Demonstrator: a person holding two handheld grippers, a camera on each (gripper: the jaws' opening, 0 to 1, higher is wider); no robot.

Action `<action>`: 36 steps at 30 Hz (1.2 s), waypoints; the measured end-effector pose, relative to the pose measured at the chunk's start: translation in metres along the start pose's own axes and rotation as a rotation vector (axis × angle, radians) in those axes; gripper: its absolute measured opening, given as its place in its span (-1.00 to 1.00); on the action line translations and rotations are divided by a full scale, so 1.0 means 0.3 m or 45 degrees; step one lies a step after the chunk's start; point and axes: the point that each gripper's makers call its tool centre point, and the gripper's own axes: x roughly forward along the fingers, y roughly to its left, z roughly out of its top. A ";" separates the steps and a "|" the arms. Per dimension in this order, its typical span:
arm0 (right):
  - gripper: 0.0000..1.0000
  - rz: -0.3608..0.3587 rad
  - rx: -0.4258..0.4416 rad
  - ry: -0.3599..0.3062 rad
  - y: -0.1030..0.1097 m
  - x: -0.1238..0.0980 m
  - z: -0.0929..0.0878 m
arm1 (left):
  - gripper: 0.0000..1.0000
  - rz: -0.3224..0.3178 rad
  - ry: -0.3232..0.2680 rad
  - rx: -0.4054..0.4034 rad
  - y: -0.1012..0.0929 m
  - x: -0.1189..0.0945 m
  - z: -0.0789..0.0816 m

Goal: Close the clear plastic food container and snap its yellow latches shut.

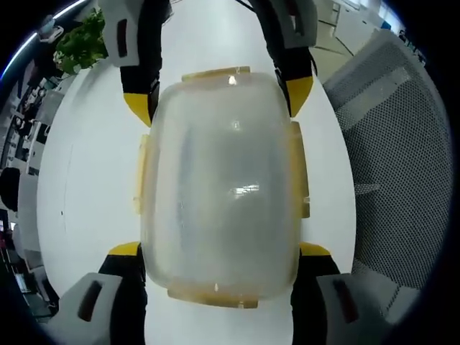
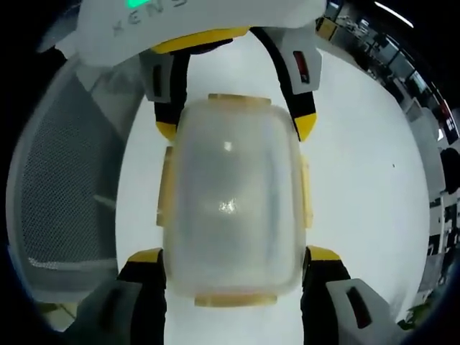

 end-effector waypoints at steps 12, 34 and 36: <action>0.54 0.011 -0.024 0.016 0.006 0.024 0.070 | 0.66 0.003 0.006 -0.021 -0.014 -0.017 -0.069; 0.55 0.013 -0.016 -0.007 0.022 0.061 0.199 | 0.67 0.025 0.039 -0.031 -0.029 -0.044 -0.197; 0.55 0.014 -0.020 -0.006 0.022 0.064 0.211 | 0.67 0.025 0.041 -0.034 -0.031 -0.046 -0.205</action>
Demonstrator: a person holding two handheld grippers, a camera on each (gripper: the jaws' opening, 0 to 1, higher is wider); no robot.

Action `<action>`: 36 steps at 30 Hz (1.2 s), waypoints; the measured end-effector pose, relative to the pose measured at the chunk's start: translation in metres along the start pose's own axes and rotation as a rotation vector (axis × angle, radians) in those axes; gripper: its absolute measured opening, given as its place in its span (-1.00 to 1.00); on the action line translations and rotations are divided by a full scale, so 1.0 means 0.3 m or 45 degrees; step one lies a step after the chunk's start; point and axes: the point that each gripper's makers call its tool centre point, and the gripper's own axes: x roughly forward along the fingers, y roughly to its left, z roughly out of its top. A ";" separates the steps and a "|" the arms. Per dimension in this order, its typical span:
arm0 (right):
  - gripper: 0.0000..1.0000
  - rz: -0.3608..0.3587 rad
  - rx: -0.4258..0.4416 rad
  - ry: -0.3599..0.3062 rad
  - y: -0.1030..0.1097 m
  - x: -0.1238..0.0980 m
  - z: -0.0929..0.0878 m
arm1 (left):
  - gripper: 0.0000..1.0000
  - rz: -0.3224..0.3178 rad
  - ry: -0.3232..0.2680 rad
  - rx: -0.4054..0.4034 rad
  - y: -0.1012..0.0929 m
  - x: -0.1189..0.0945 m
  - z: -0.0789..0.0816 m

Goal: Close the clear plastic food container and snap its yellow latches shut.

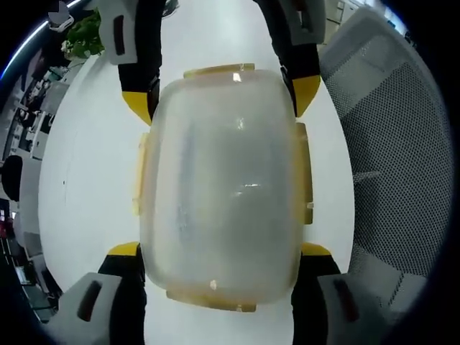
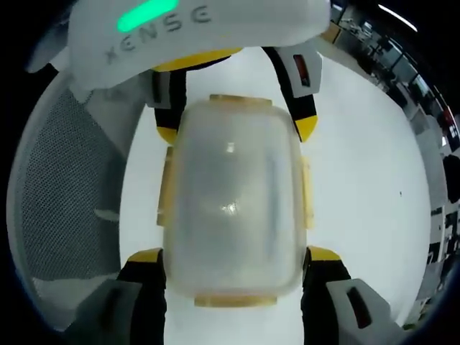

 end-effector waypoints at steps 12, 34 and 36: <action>0.55 0.005 -0.015 0.012 -0.009 0.020 0.054 | 0.68 0.006 0.014 -0.020 0.001 -0.008 -0.059; 0.56 0.004 0.006 -0.010 -0.005 0.031 0.093 | 0.68 0.032 0.051 -0.009 0.006 -0.010 -0.102; 0.55 0.001 0.001 -0.005 -0.007 0.029 0.092 | 0.68 0.034 0.059 -0.012 0.007 -0.009 -0.102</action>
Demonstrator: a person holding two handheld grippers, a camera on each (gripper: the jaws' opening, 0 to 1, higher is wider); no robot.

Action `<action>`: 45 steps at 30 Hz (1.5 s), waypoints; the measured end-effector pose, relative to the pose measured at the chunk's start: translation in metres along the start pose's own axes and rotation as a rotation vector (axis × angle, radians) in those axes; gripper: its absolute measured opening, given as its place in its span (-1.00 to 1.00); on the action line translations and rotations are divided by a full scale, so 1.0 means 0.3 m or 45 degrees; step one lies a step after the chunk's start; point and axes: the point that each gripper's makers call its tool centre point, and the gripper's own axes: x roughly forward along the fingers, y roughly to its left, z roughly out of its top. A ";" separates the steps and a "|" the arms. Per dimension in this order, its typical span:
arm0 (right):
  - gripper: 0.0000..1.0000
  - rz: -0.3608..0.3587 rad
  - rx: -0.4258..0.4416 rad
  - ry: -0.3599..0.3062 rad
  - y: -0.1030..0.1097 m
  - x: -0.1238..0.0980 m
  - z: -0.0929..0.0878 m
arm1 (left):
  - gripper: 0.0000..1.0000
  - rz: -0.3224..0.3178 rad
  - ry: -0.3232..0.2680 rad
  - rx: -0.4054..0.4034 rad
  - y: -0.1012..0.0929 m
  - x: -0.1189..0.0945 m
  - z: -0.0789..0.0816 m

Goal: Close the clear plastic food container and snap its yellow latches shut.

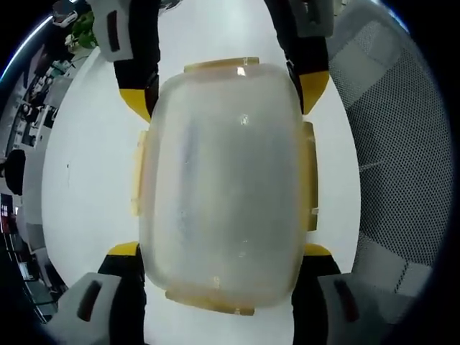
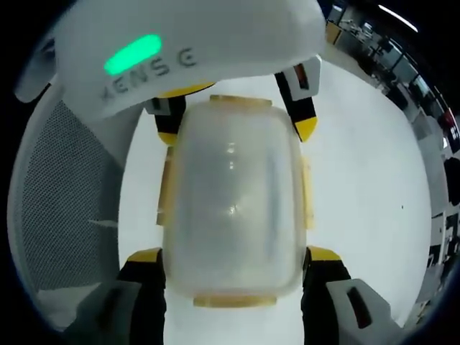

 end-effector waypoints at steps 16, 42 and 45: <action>0.56 0.007 -0.013 -0.019 -0.043 0.002 0.005 | 0.69 0.003 -0.003 -0.023 0.039 0.006 -0.006; 0.56 0.005 -0.010 -0.037 -0.150 0.006 0.004 | 0.69 0.003 0.012 -0.021 0.142 0.028 -0.011; 0.56 0.005 -0.010 -0.032 -0.162 0.007 0.004 | 0.69 0.004 0.017 -0.020 0.154 0.031 -0.011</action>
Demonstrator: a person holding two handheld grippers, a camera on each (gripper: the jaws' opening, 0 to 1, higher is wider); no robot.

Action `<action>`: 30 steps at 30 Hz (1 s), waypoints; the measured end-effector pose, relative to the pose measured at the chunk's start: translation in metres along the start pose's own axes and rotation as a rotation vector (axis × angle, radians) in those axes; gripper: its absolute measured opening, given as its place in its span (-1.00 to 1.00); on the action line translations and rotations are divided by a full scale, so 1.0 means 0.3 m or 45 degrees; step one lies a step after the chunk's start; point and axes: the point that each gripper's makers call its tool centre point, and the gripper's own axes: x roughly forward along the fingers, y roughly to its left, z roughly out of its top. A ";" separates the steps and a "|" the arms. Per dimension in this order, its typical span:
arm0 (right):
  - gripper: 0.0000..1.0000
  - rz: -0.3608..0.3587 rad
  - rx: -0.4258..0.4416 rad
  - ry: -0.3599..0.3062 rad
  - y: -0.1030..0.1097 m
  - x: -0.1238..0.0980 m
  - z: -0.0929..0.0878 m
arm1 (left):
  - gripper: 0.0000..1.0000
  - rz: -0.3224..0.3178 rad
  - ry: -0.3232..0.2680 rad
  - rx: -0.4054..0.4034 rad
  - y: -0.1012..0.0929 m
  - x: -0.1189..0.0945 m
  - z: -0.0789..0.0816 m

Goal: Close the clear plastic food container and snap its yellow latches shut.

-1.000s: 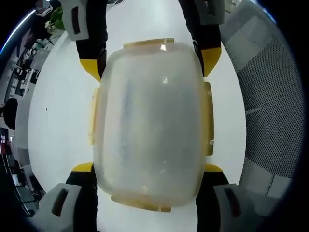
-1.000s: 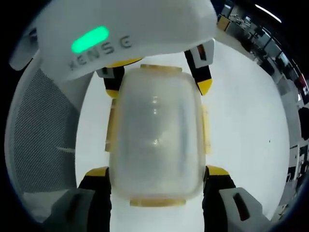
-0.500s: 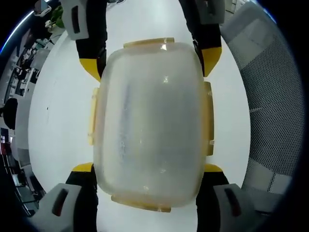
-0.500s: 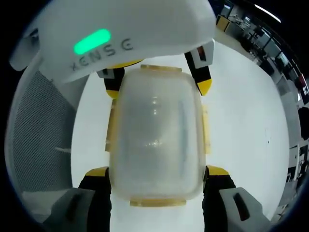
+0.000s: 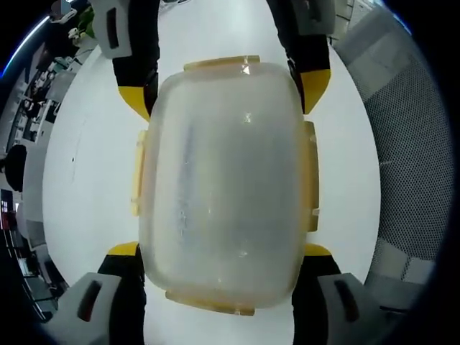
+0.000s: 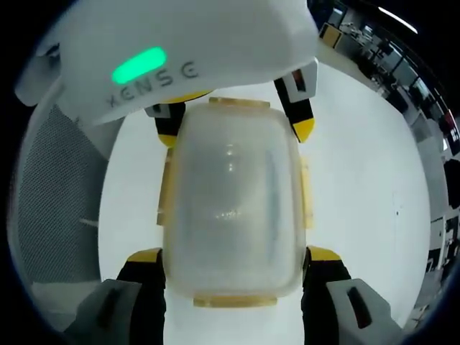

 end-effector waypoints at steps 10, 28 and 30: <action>0.56 0.000 0.001 0.005 -0.058 0.006 -0.002 | 0.69 0.001 -0.005 -0.003 0.054 0.013 -0.004; 0.58 -0.010 0.024 0.010 -0.119 0.010 0.003 | 0.70 0.002 -0.003 0.029 0.126 0.030 -0.014; 0.58 -0.010 0.025 0.007 -0.130 0.011 0.006 | 0.70 0.004 0.001 0.033 0.136 0.031 -0.016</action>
